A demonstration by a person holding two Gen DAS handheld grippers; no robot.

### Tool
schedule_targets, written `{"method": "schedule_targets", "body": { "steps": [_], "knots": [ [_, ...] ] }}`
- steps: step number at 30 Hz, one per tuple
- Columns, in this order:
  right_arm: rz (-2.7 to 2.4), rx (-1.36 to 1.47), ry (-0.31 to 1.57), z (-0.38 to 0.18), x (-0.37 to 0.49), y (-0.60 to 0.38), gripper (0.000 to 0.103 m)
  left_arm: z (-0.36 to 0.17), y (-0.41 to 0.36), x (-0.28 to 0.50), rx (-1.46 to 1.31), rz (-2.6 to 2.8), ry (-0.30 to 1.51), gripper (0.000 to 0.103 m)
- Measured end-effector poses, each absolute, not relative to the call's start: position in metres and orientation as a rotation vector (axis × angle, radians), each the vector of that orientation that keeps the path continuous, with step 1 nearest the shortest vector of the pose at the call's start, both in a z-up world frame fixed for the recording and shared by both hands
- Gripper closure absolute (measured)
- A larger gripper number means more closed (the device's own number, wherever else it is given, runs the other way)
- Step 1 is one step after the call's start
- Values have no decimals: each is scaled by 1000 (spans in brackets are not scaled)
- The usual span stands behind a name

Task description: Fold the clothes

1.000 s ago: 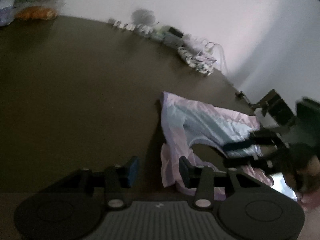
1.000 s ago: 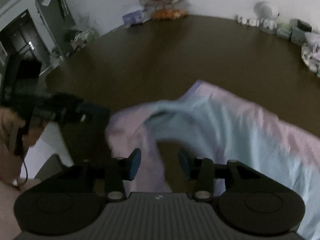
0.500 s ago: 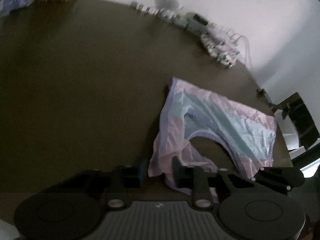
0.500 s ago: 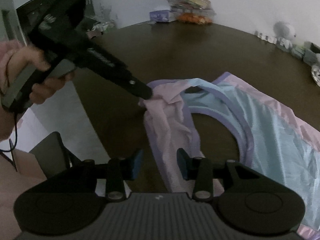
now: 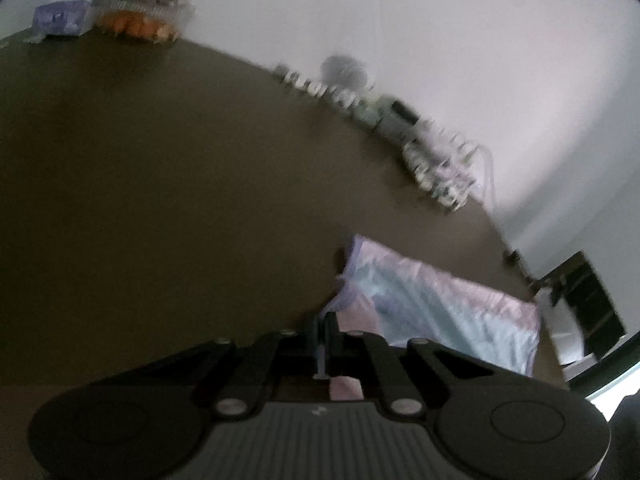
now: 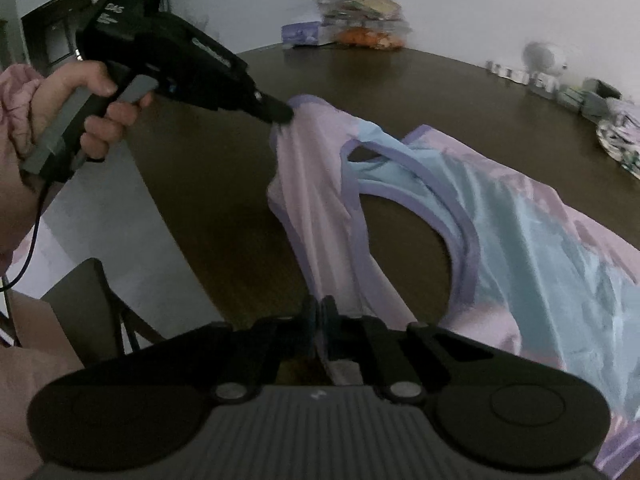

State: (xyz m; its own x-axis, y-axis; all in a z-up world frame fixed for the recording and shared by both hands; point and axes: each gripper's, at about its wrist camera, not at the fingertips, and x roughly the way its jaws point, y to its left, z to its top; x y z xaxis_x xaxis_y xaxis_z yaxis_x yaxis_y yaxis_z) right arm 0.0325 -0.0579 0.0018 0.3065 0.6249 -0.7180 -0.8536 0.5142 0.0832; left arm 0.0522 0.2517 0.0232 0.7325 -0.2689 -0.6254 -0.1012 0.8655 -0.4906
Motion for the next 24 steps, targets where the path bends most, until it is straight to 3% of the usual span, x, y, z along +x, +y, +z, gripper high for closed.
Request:
{"method": "schedule_targets", "body": {
  "steps": [6, 7, 8, 10, 13, 18, 21, 22, 23, 24],
  "knots": [
    [991, -241, 785, 10, 35, -70, 95, 16, 252, 49, -529, -224, 731, 101],
    [993, -212, 788, 13, 39, -70, 91, 14, 251, 49, -530, -214, 749, 97],
    [992, -186, 789, 16, 43, -70, 80, 13, 249, 49, -525, -192, 770, 94],
    [980, -170, 764, 24, 47, -63, 68, 14, 244, 47, -500, -153, 800, 80],
    [998, -183, 736, 30, 49, -43, 68, 14, 236, 44, -455, -109, 834, 73],
    [1007, -263, 708, 20, 55, 7, 68, 6, 226, 49, -441, -30, 888, 75],
    [986, -320, 700, 10, 60, 31, 69, 1, 227, 54, -448, -25, 872, 101],
    [984, -328, 699, 7, 62, 36, 79, 1, 228, 54, -453, -38, 853, 101],
    [980, -332, 699, 5, 63, 39, 100, 1, 230, 54, -459, -51, 834, 101],
    [966, -322, 702, 4, 66, 39, 102, 4, 232, 53, -466, -72, 807, 101]
  ]
}}
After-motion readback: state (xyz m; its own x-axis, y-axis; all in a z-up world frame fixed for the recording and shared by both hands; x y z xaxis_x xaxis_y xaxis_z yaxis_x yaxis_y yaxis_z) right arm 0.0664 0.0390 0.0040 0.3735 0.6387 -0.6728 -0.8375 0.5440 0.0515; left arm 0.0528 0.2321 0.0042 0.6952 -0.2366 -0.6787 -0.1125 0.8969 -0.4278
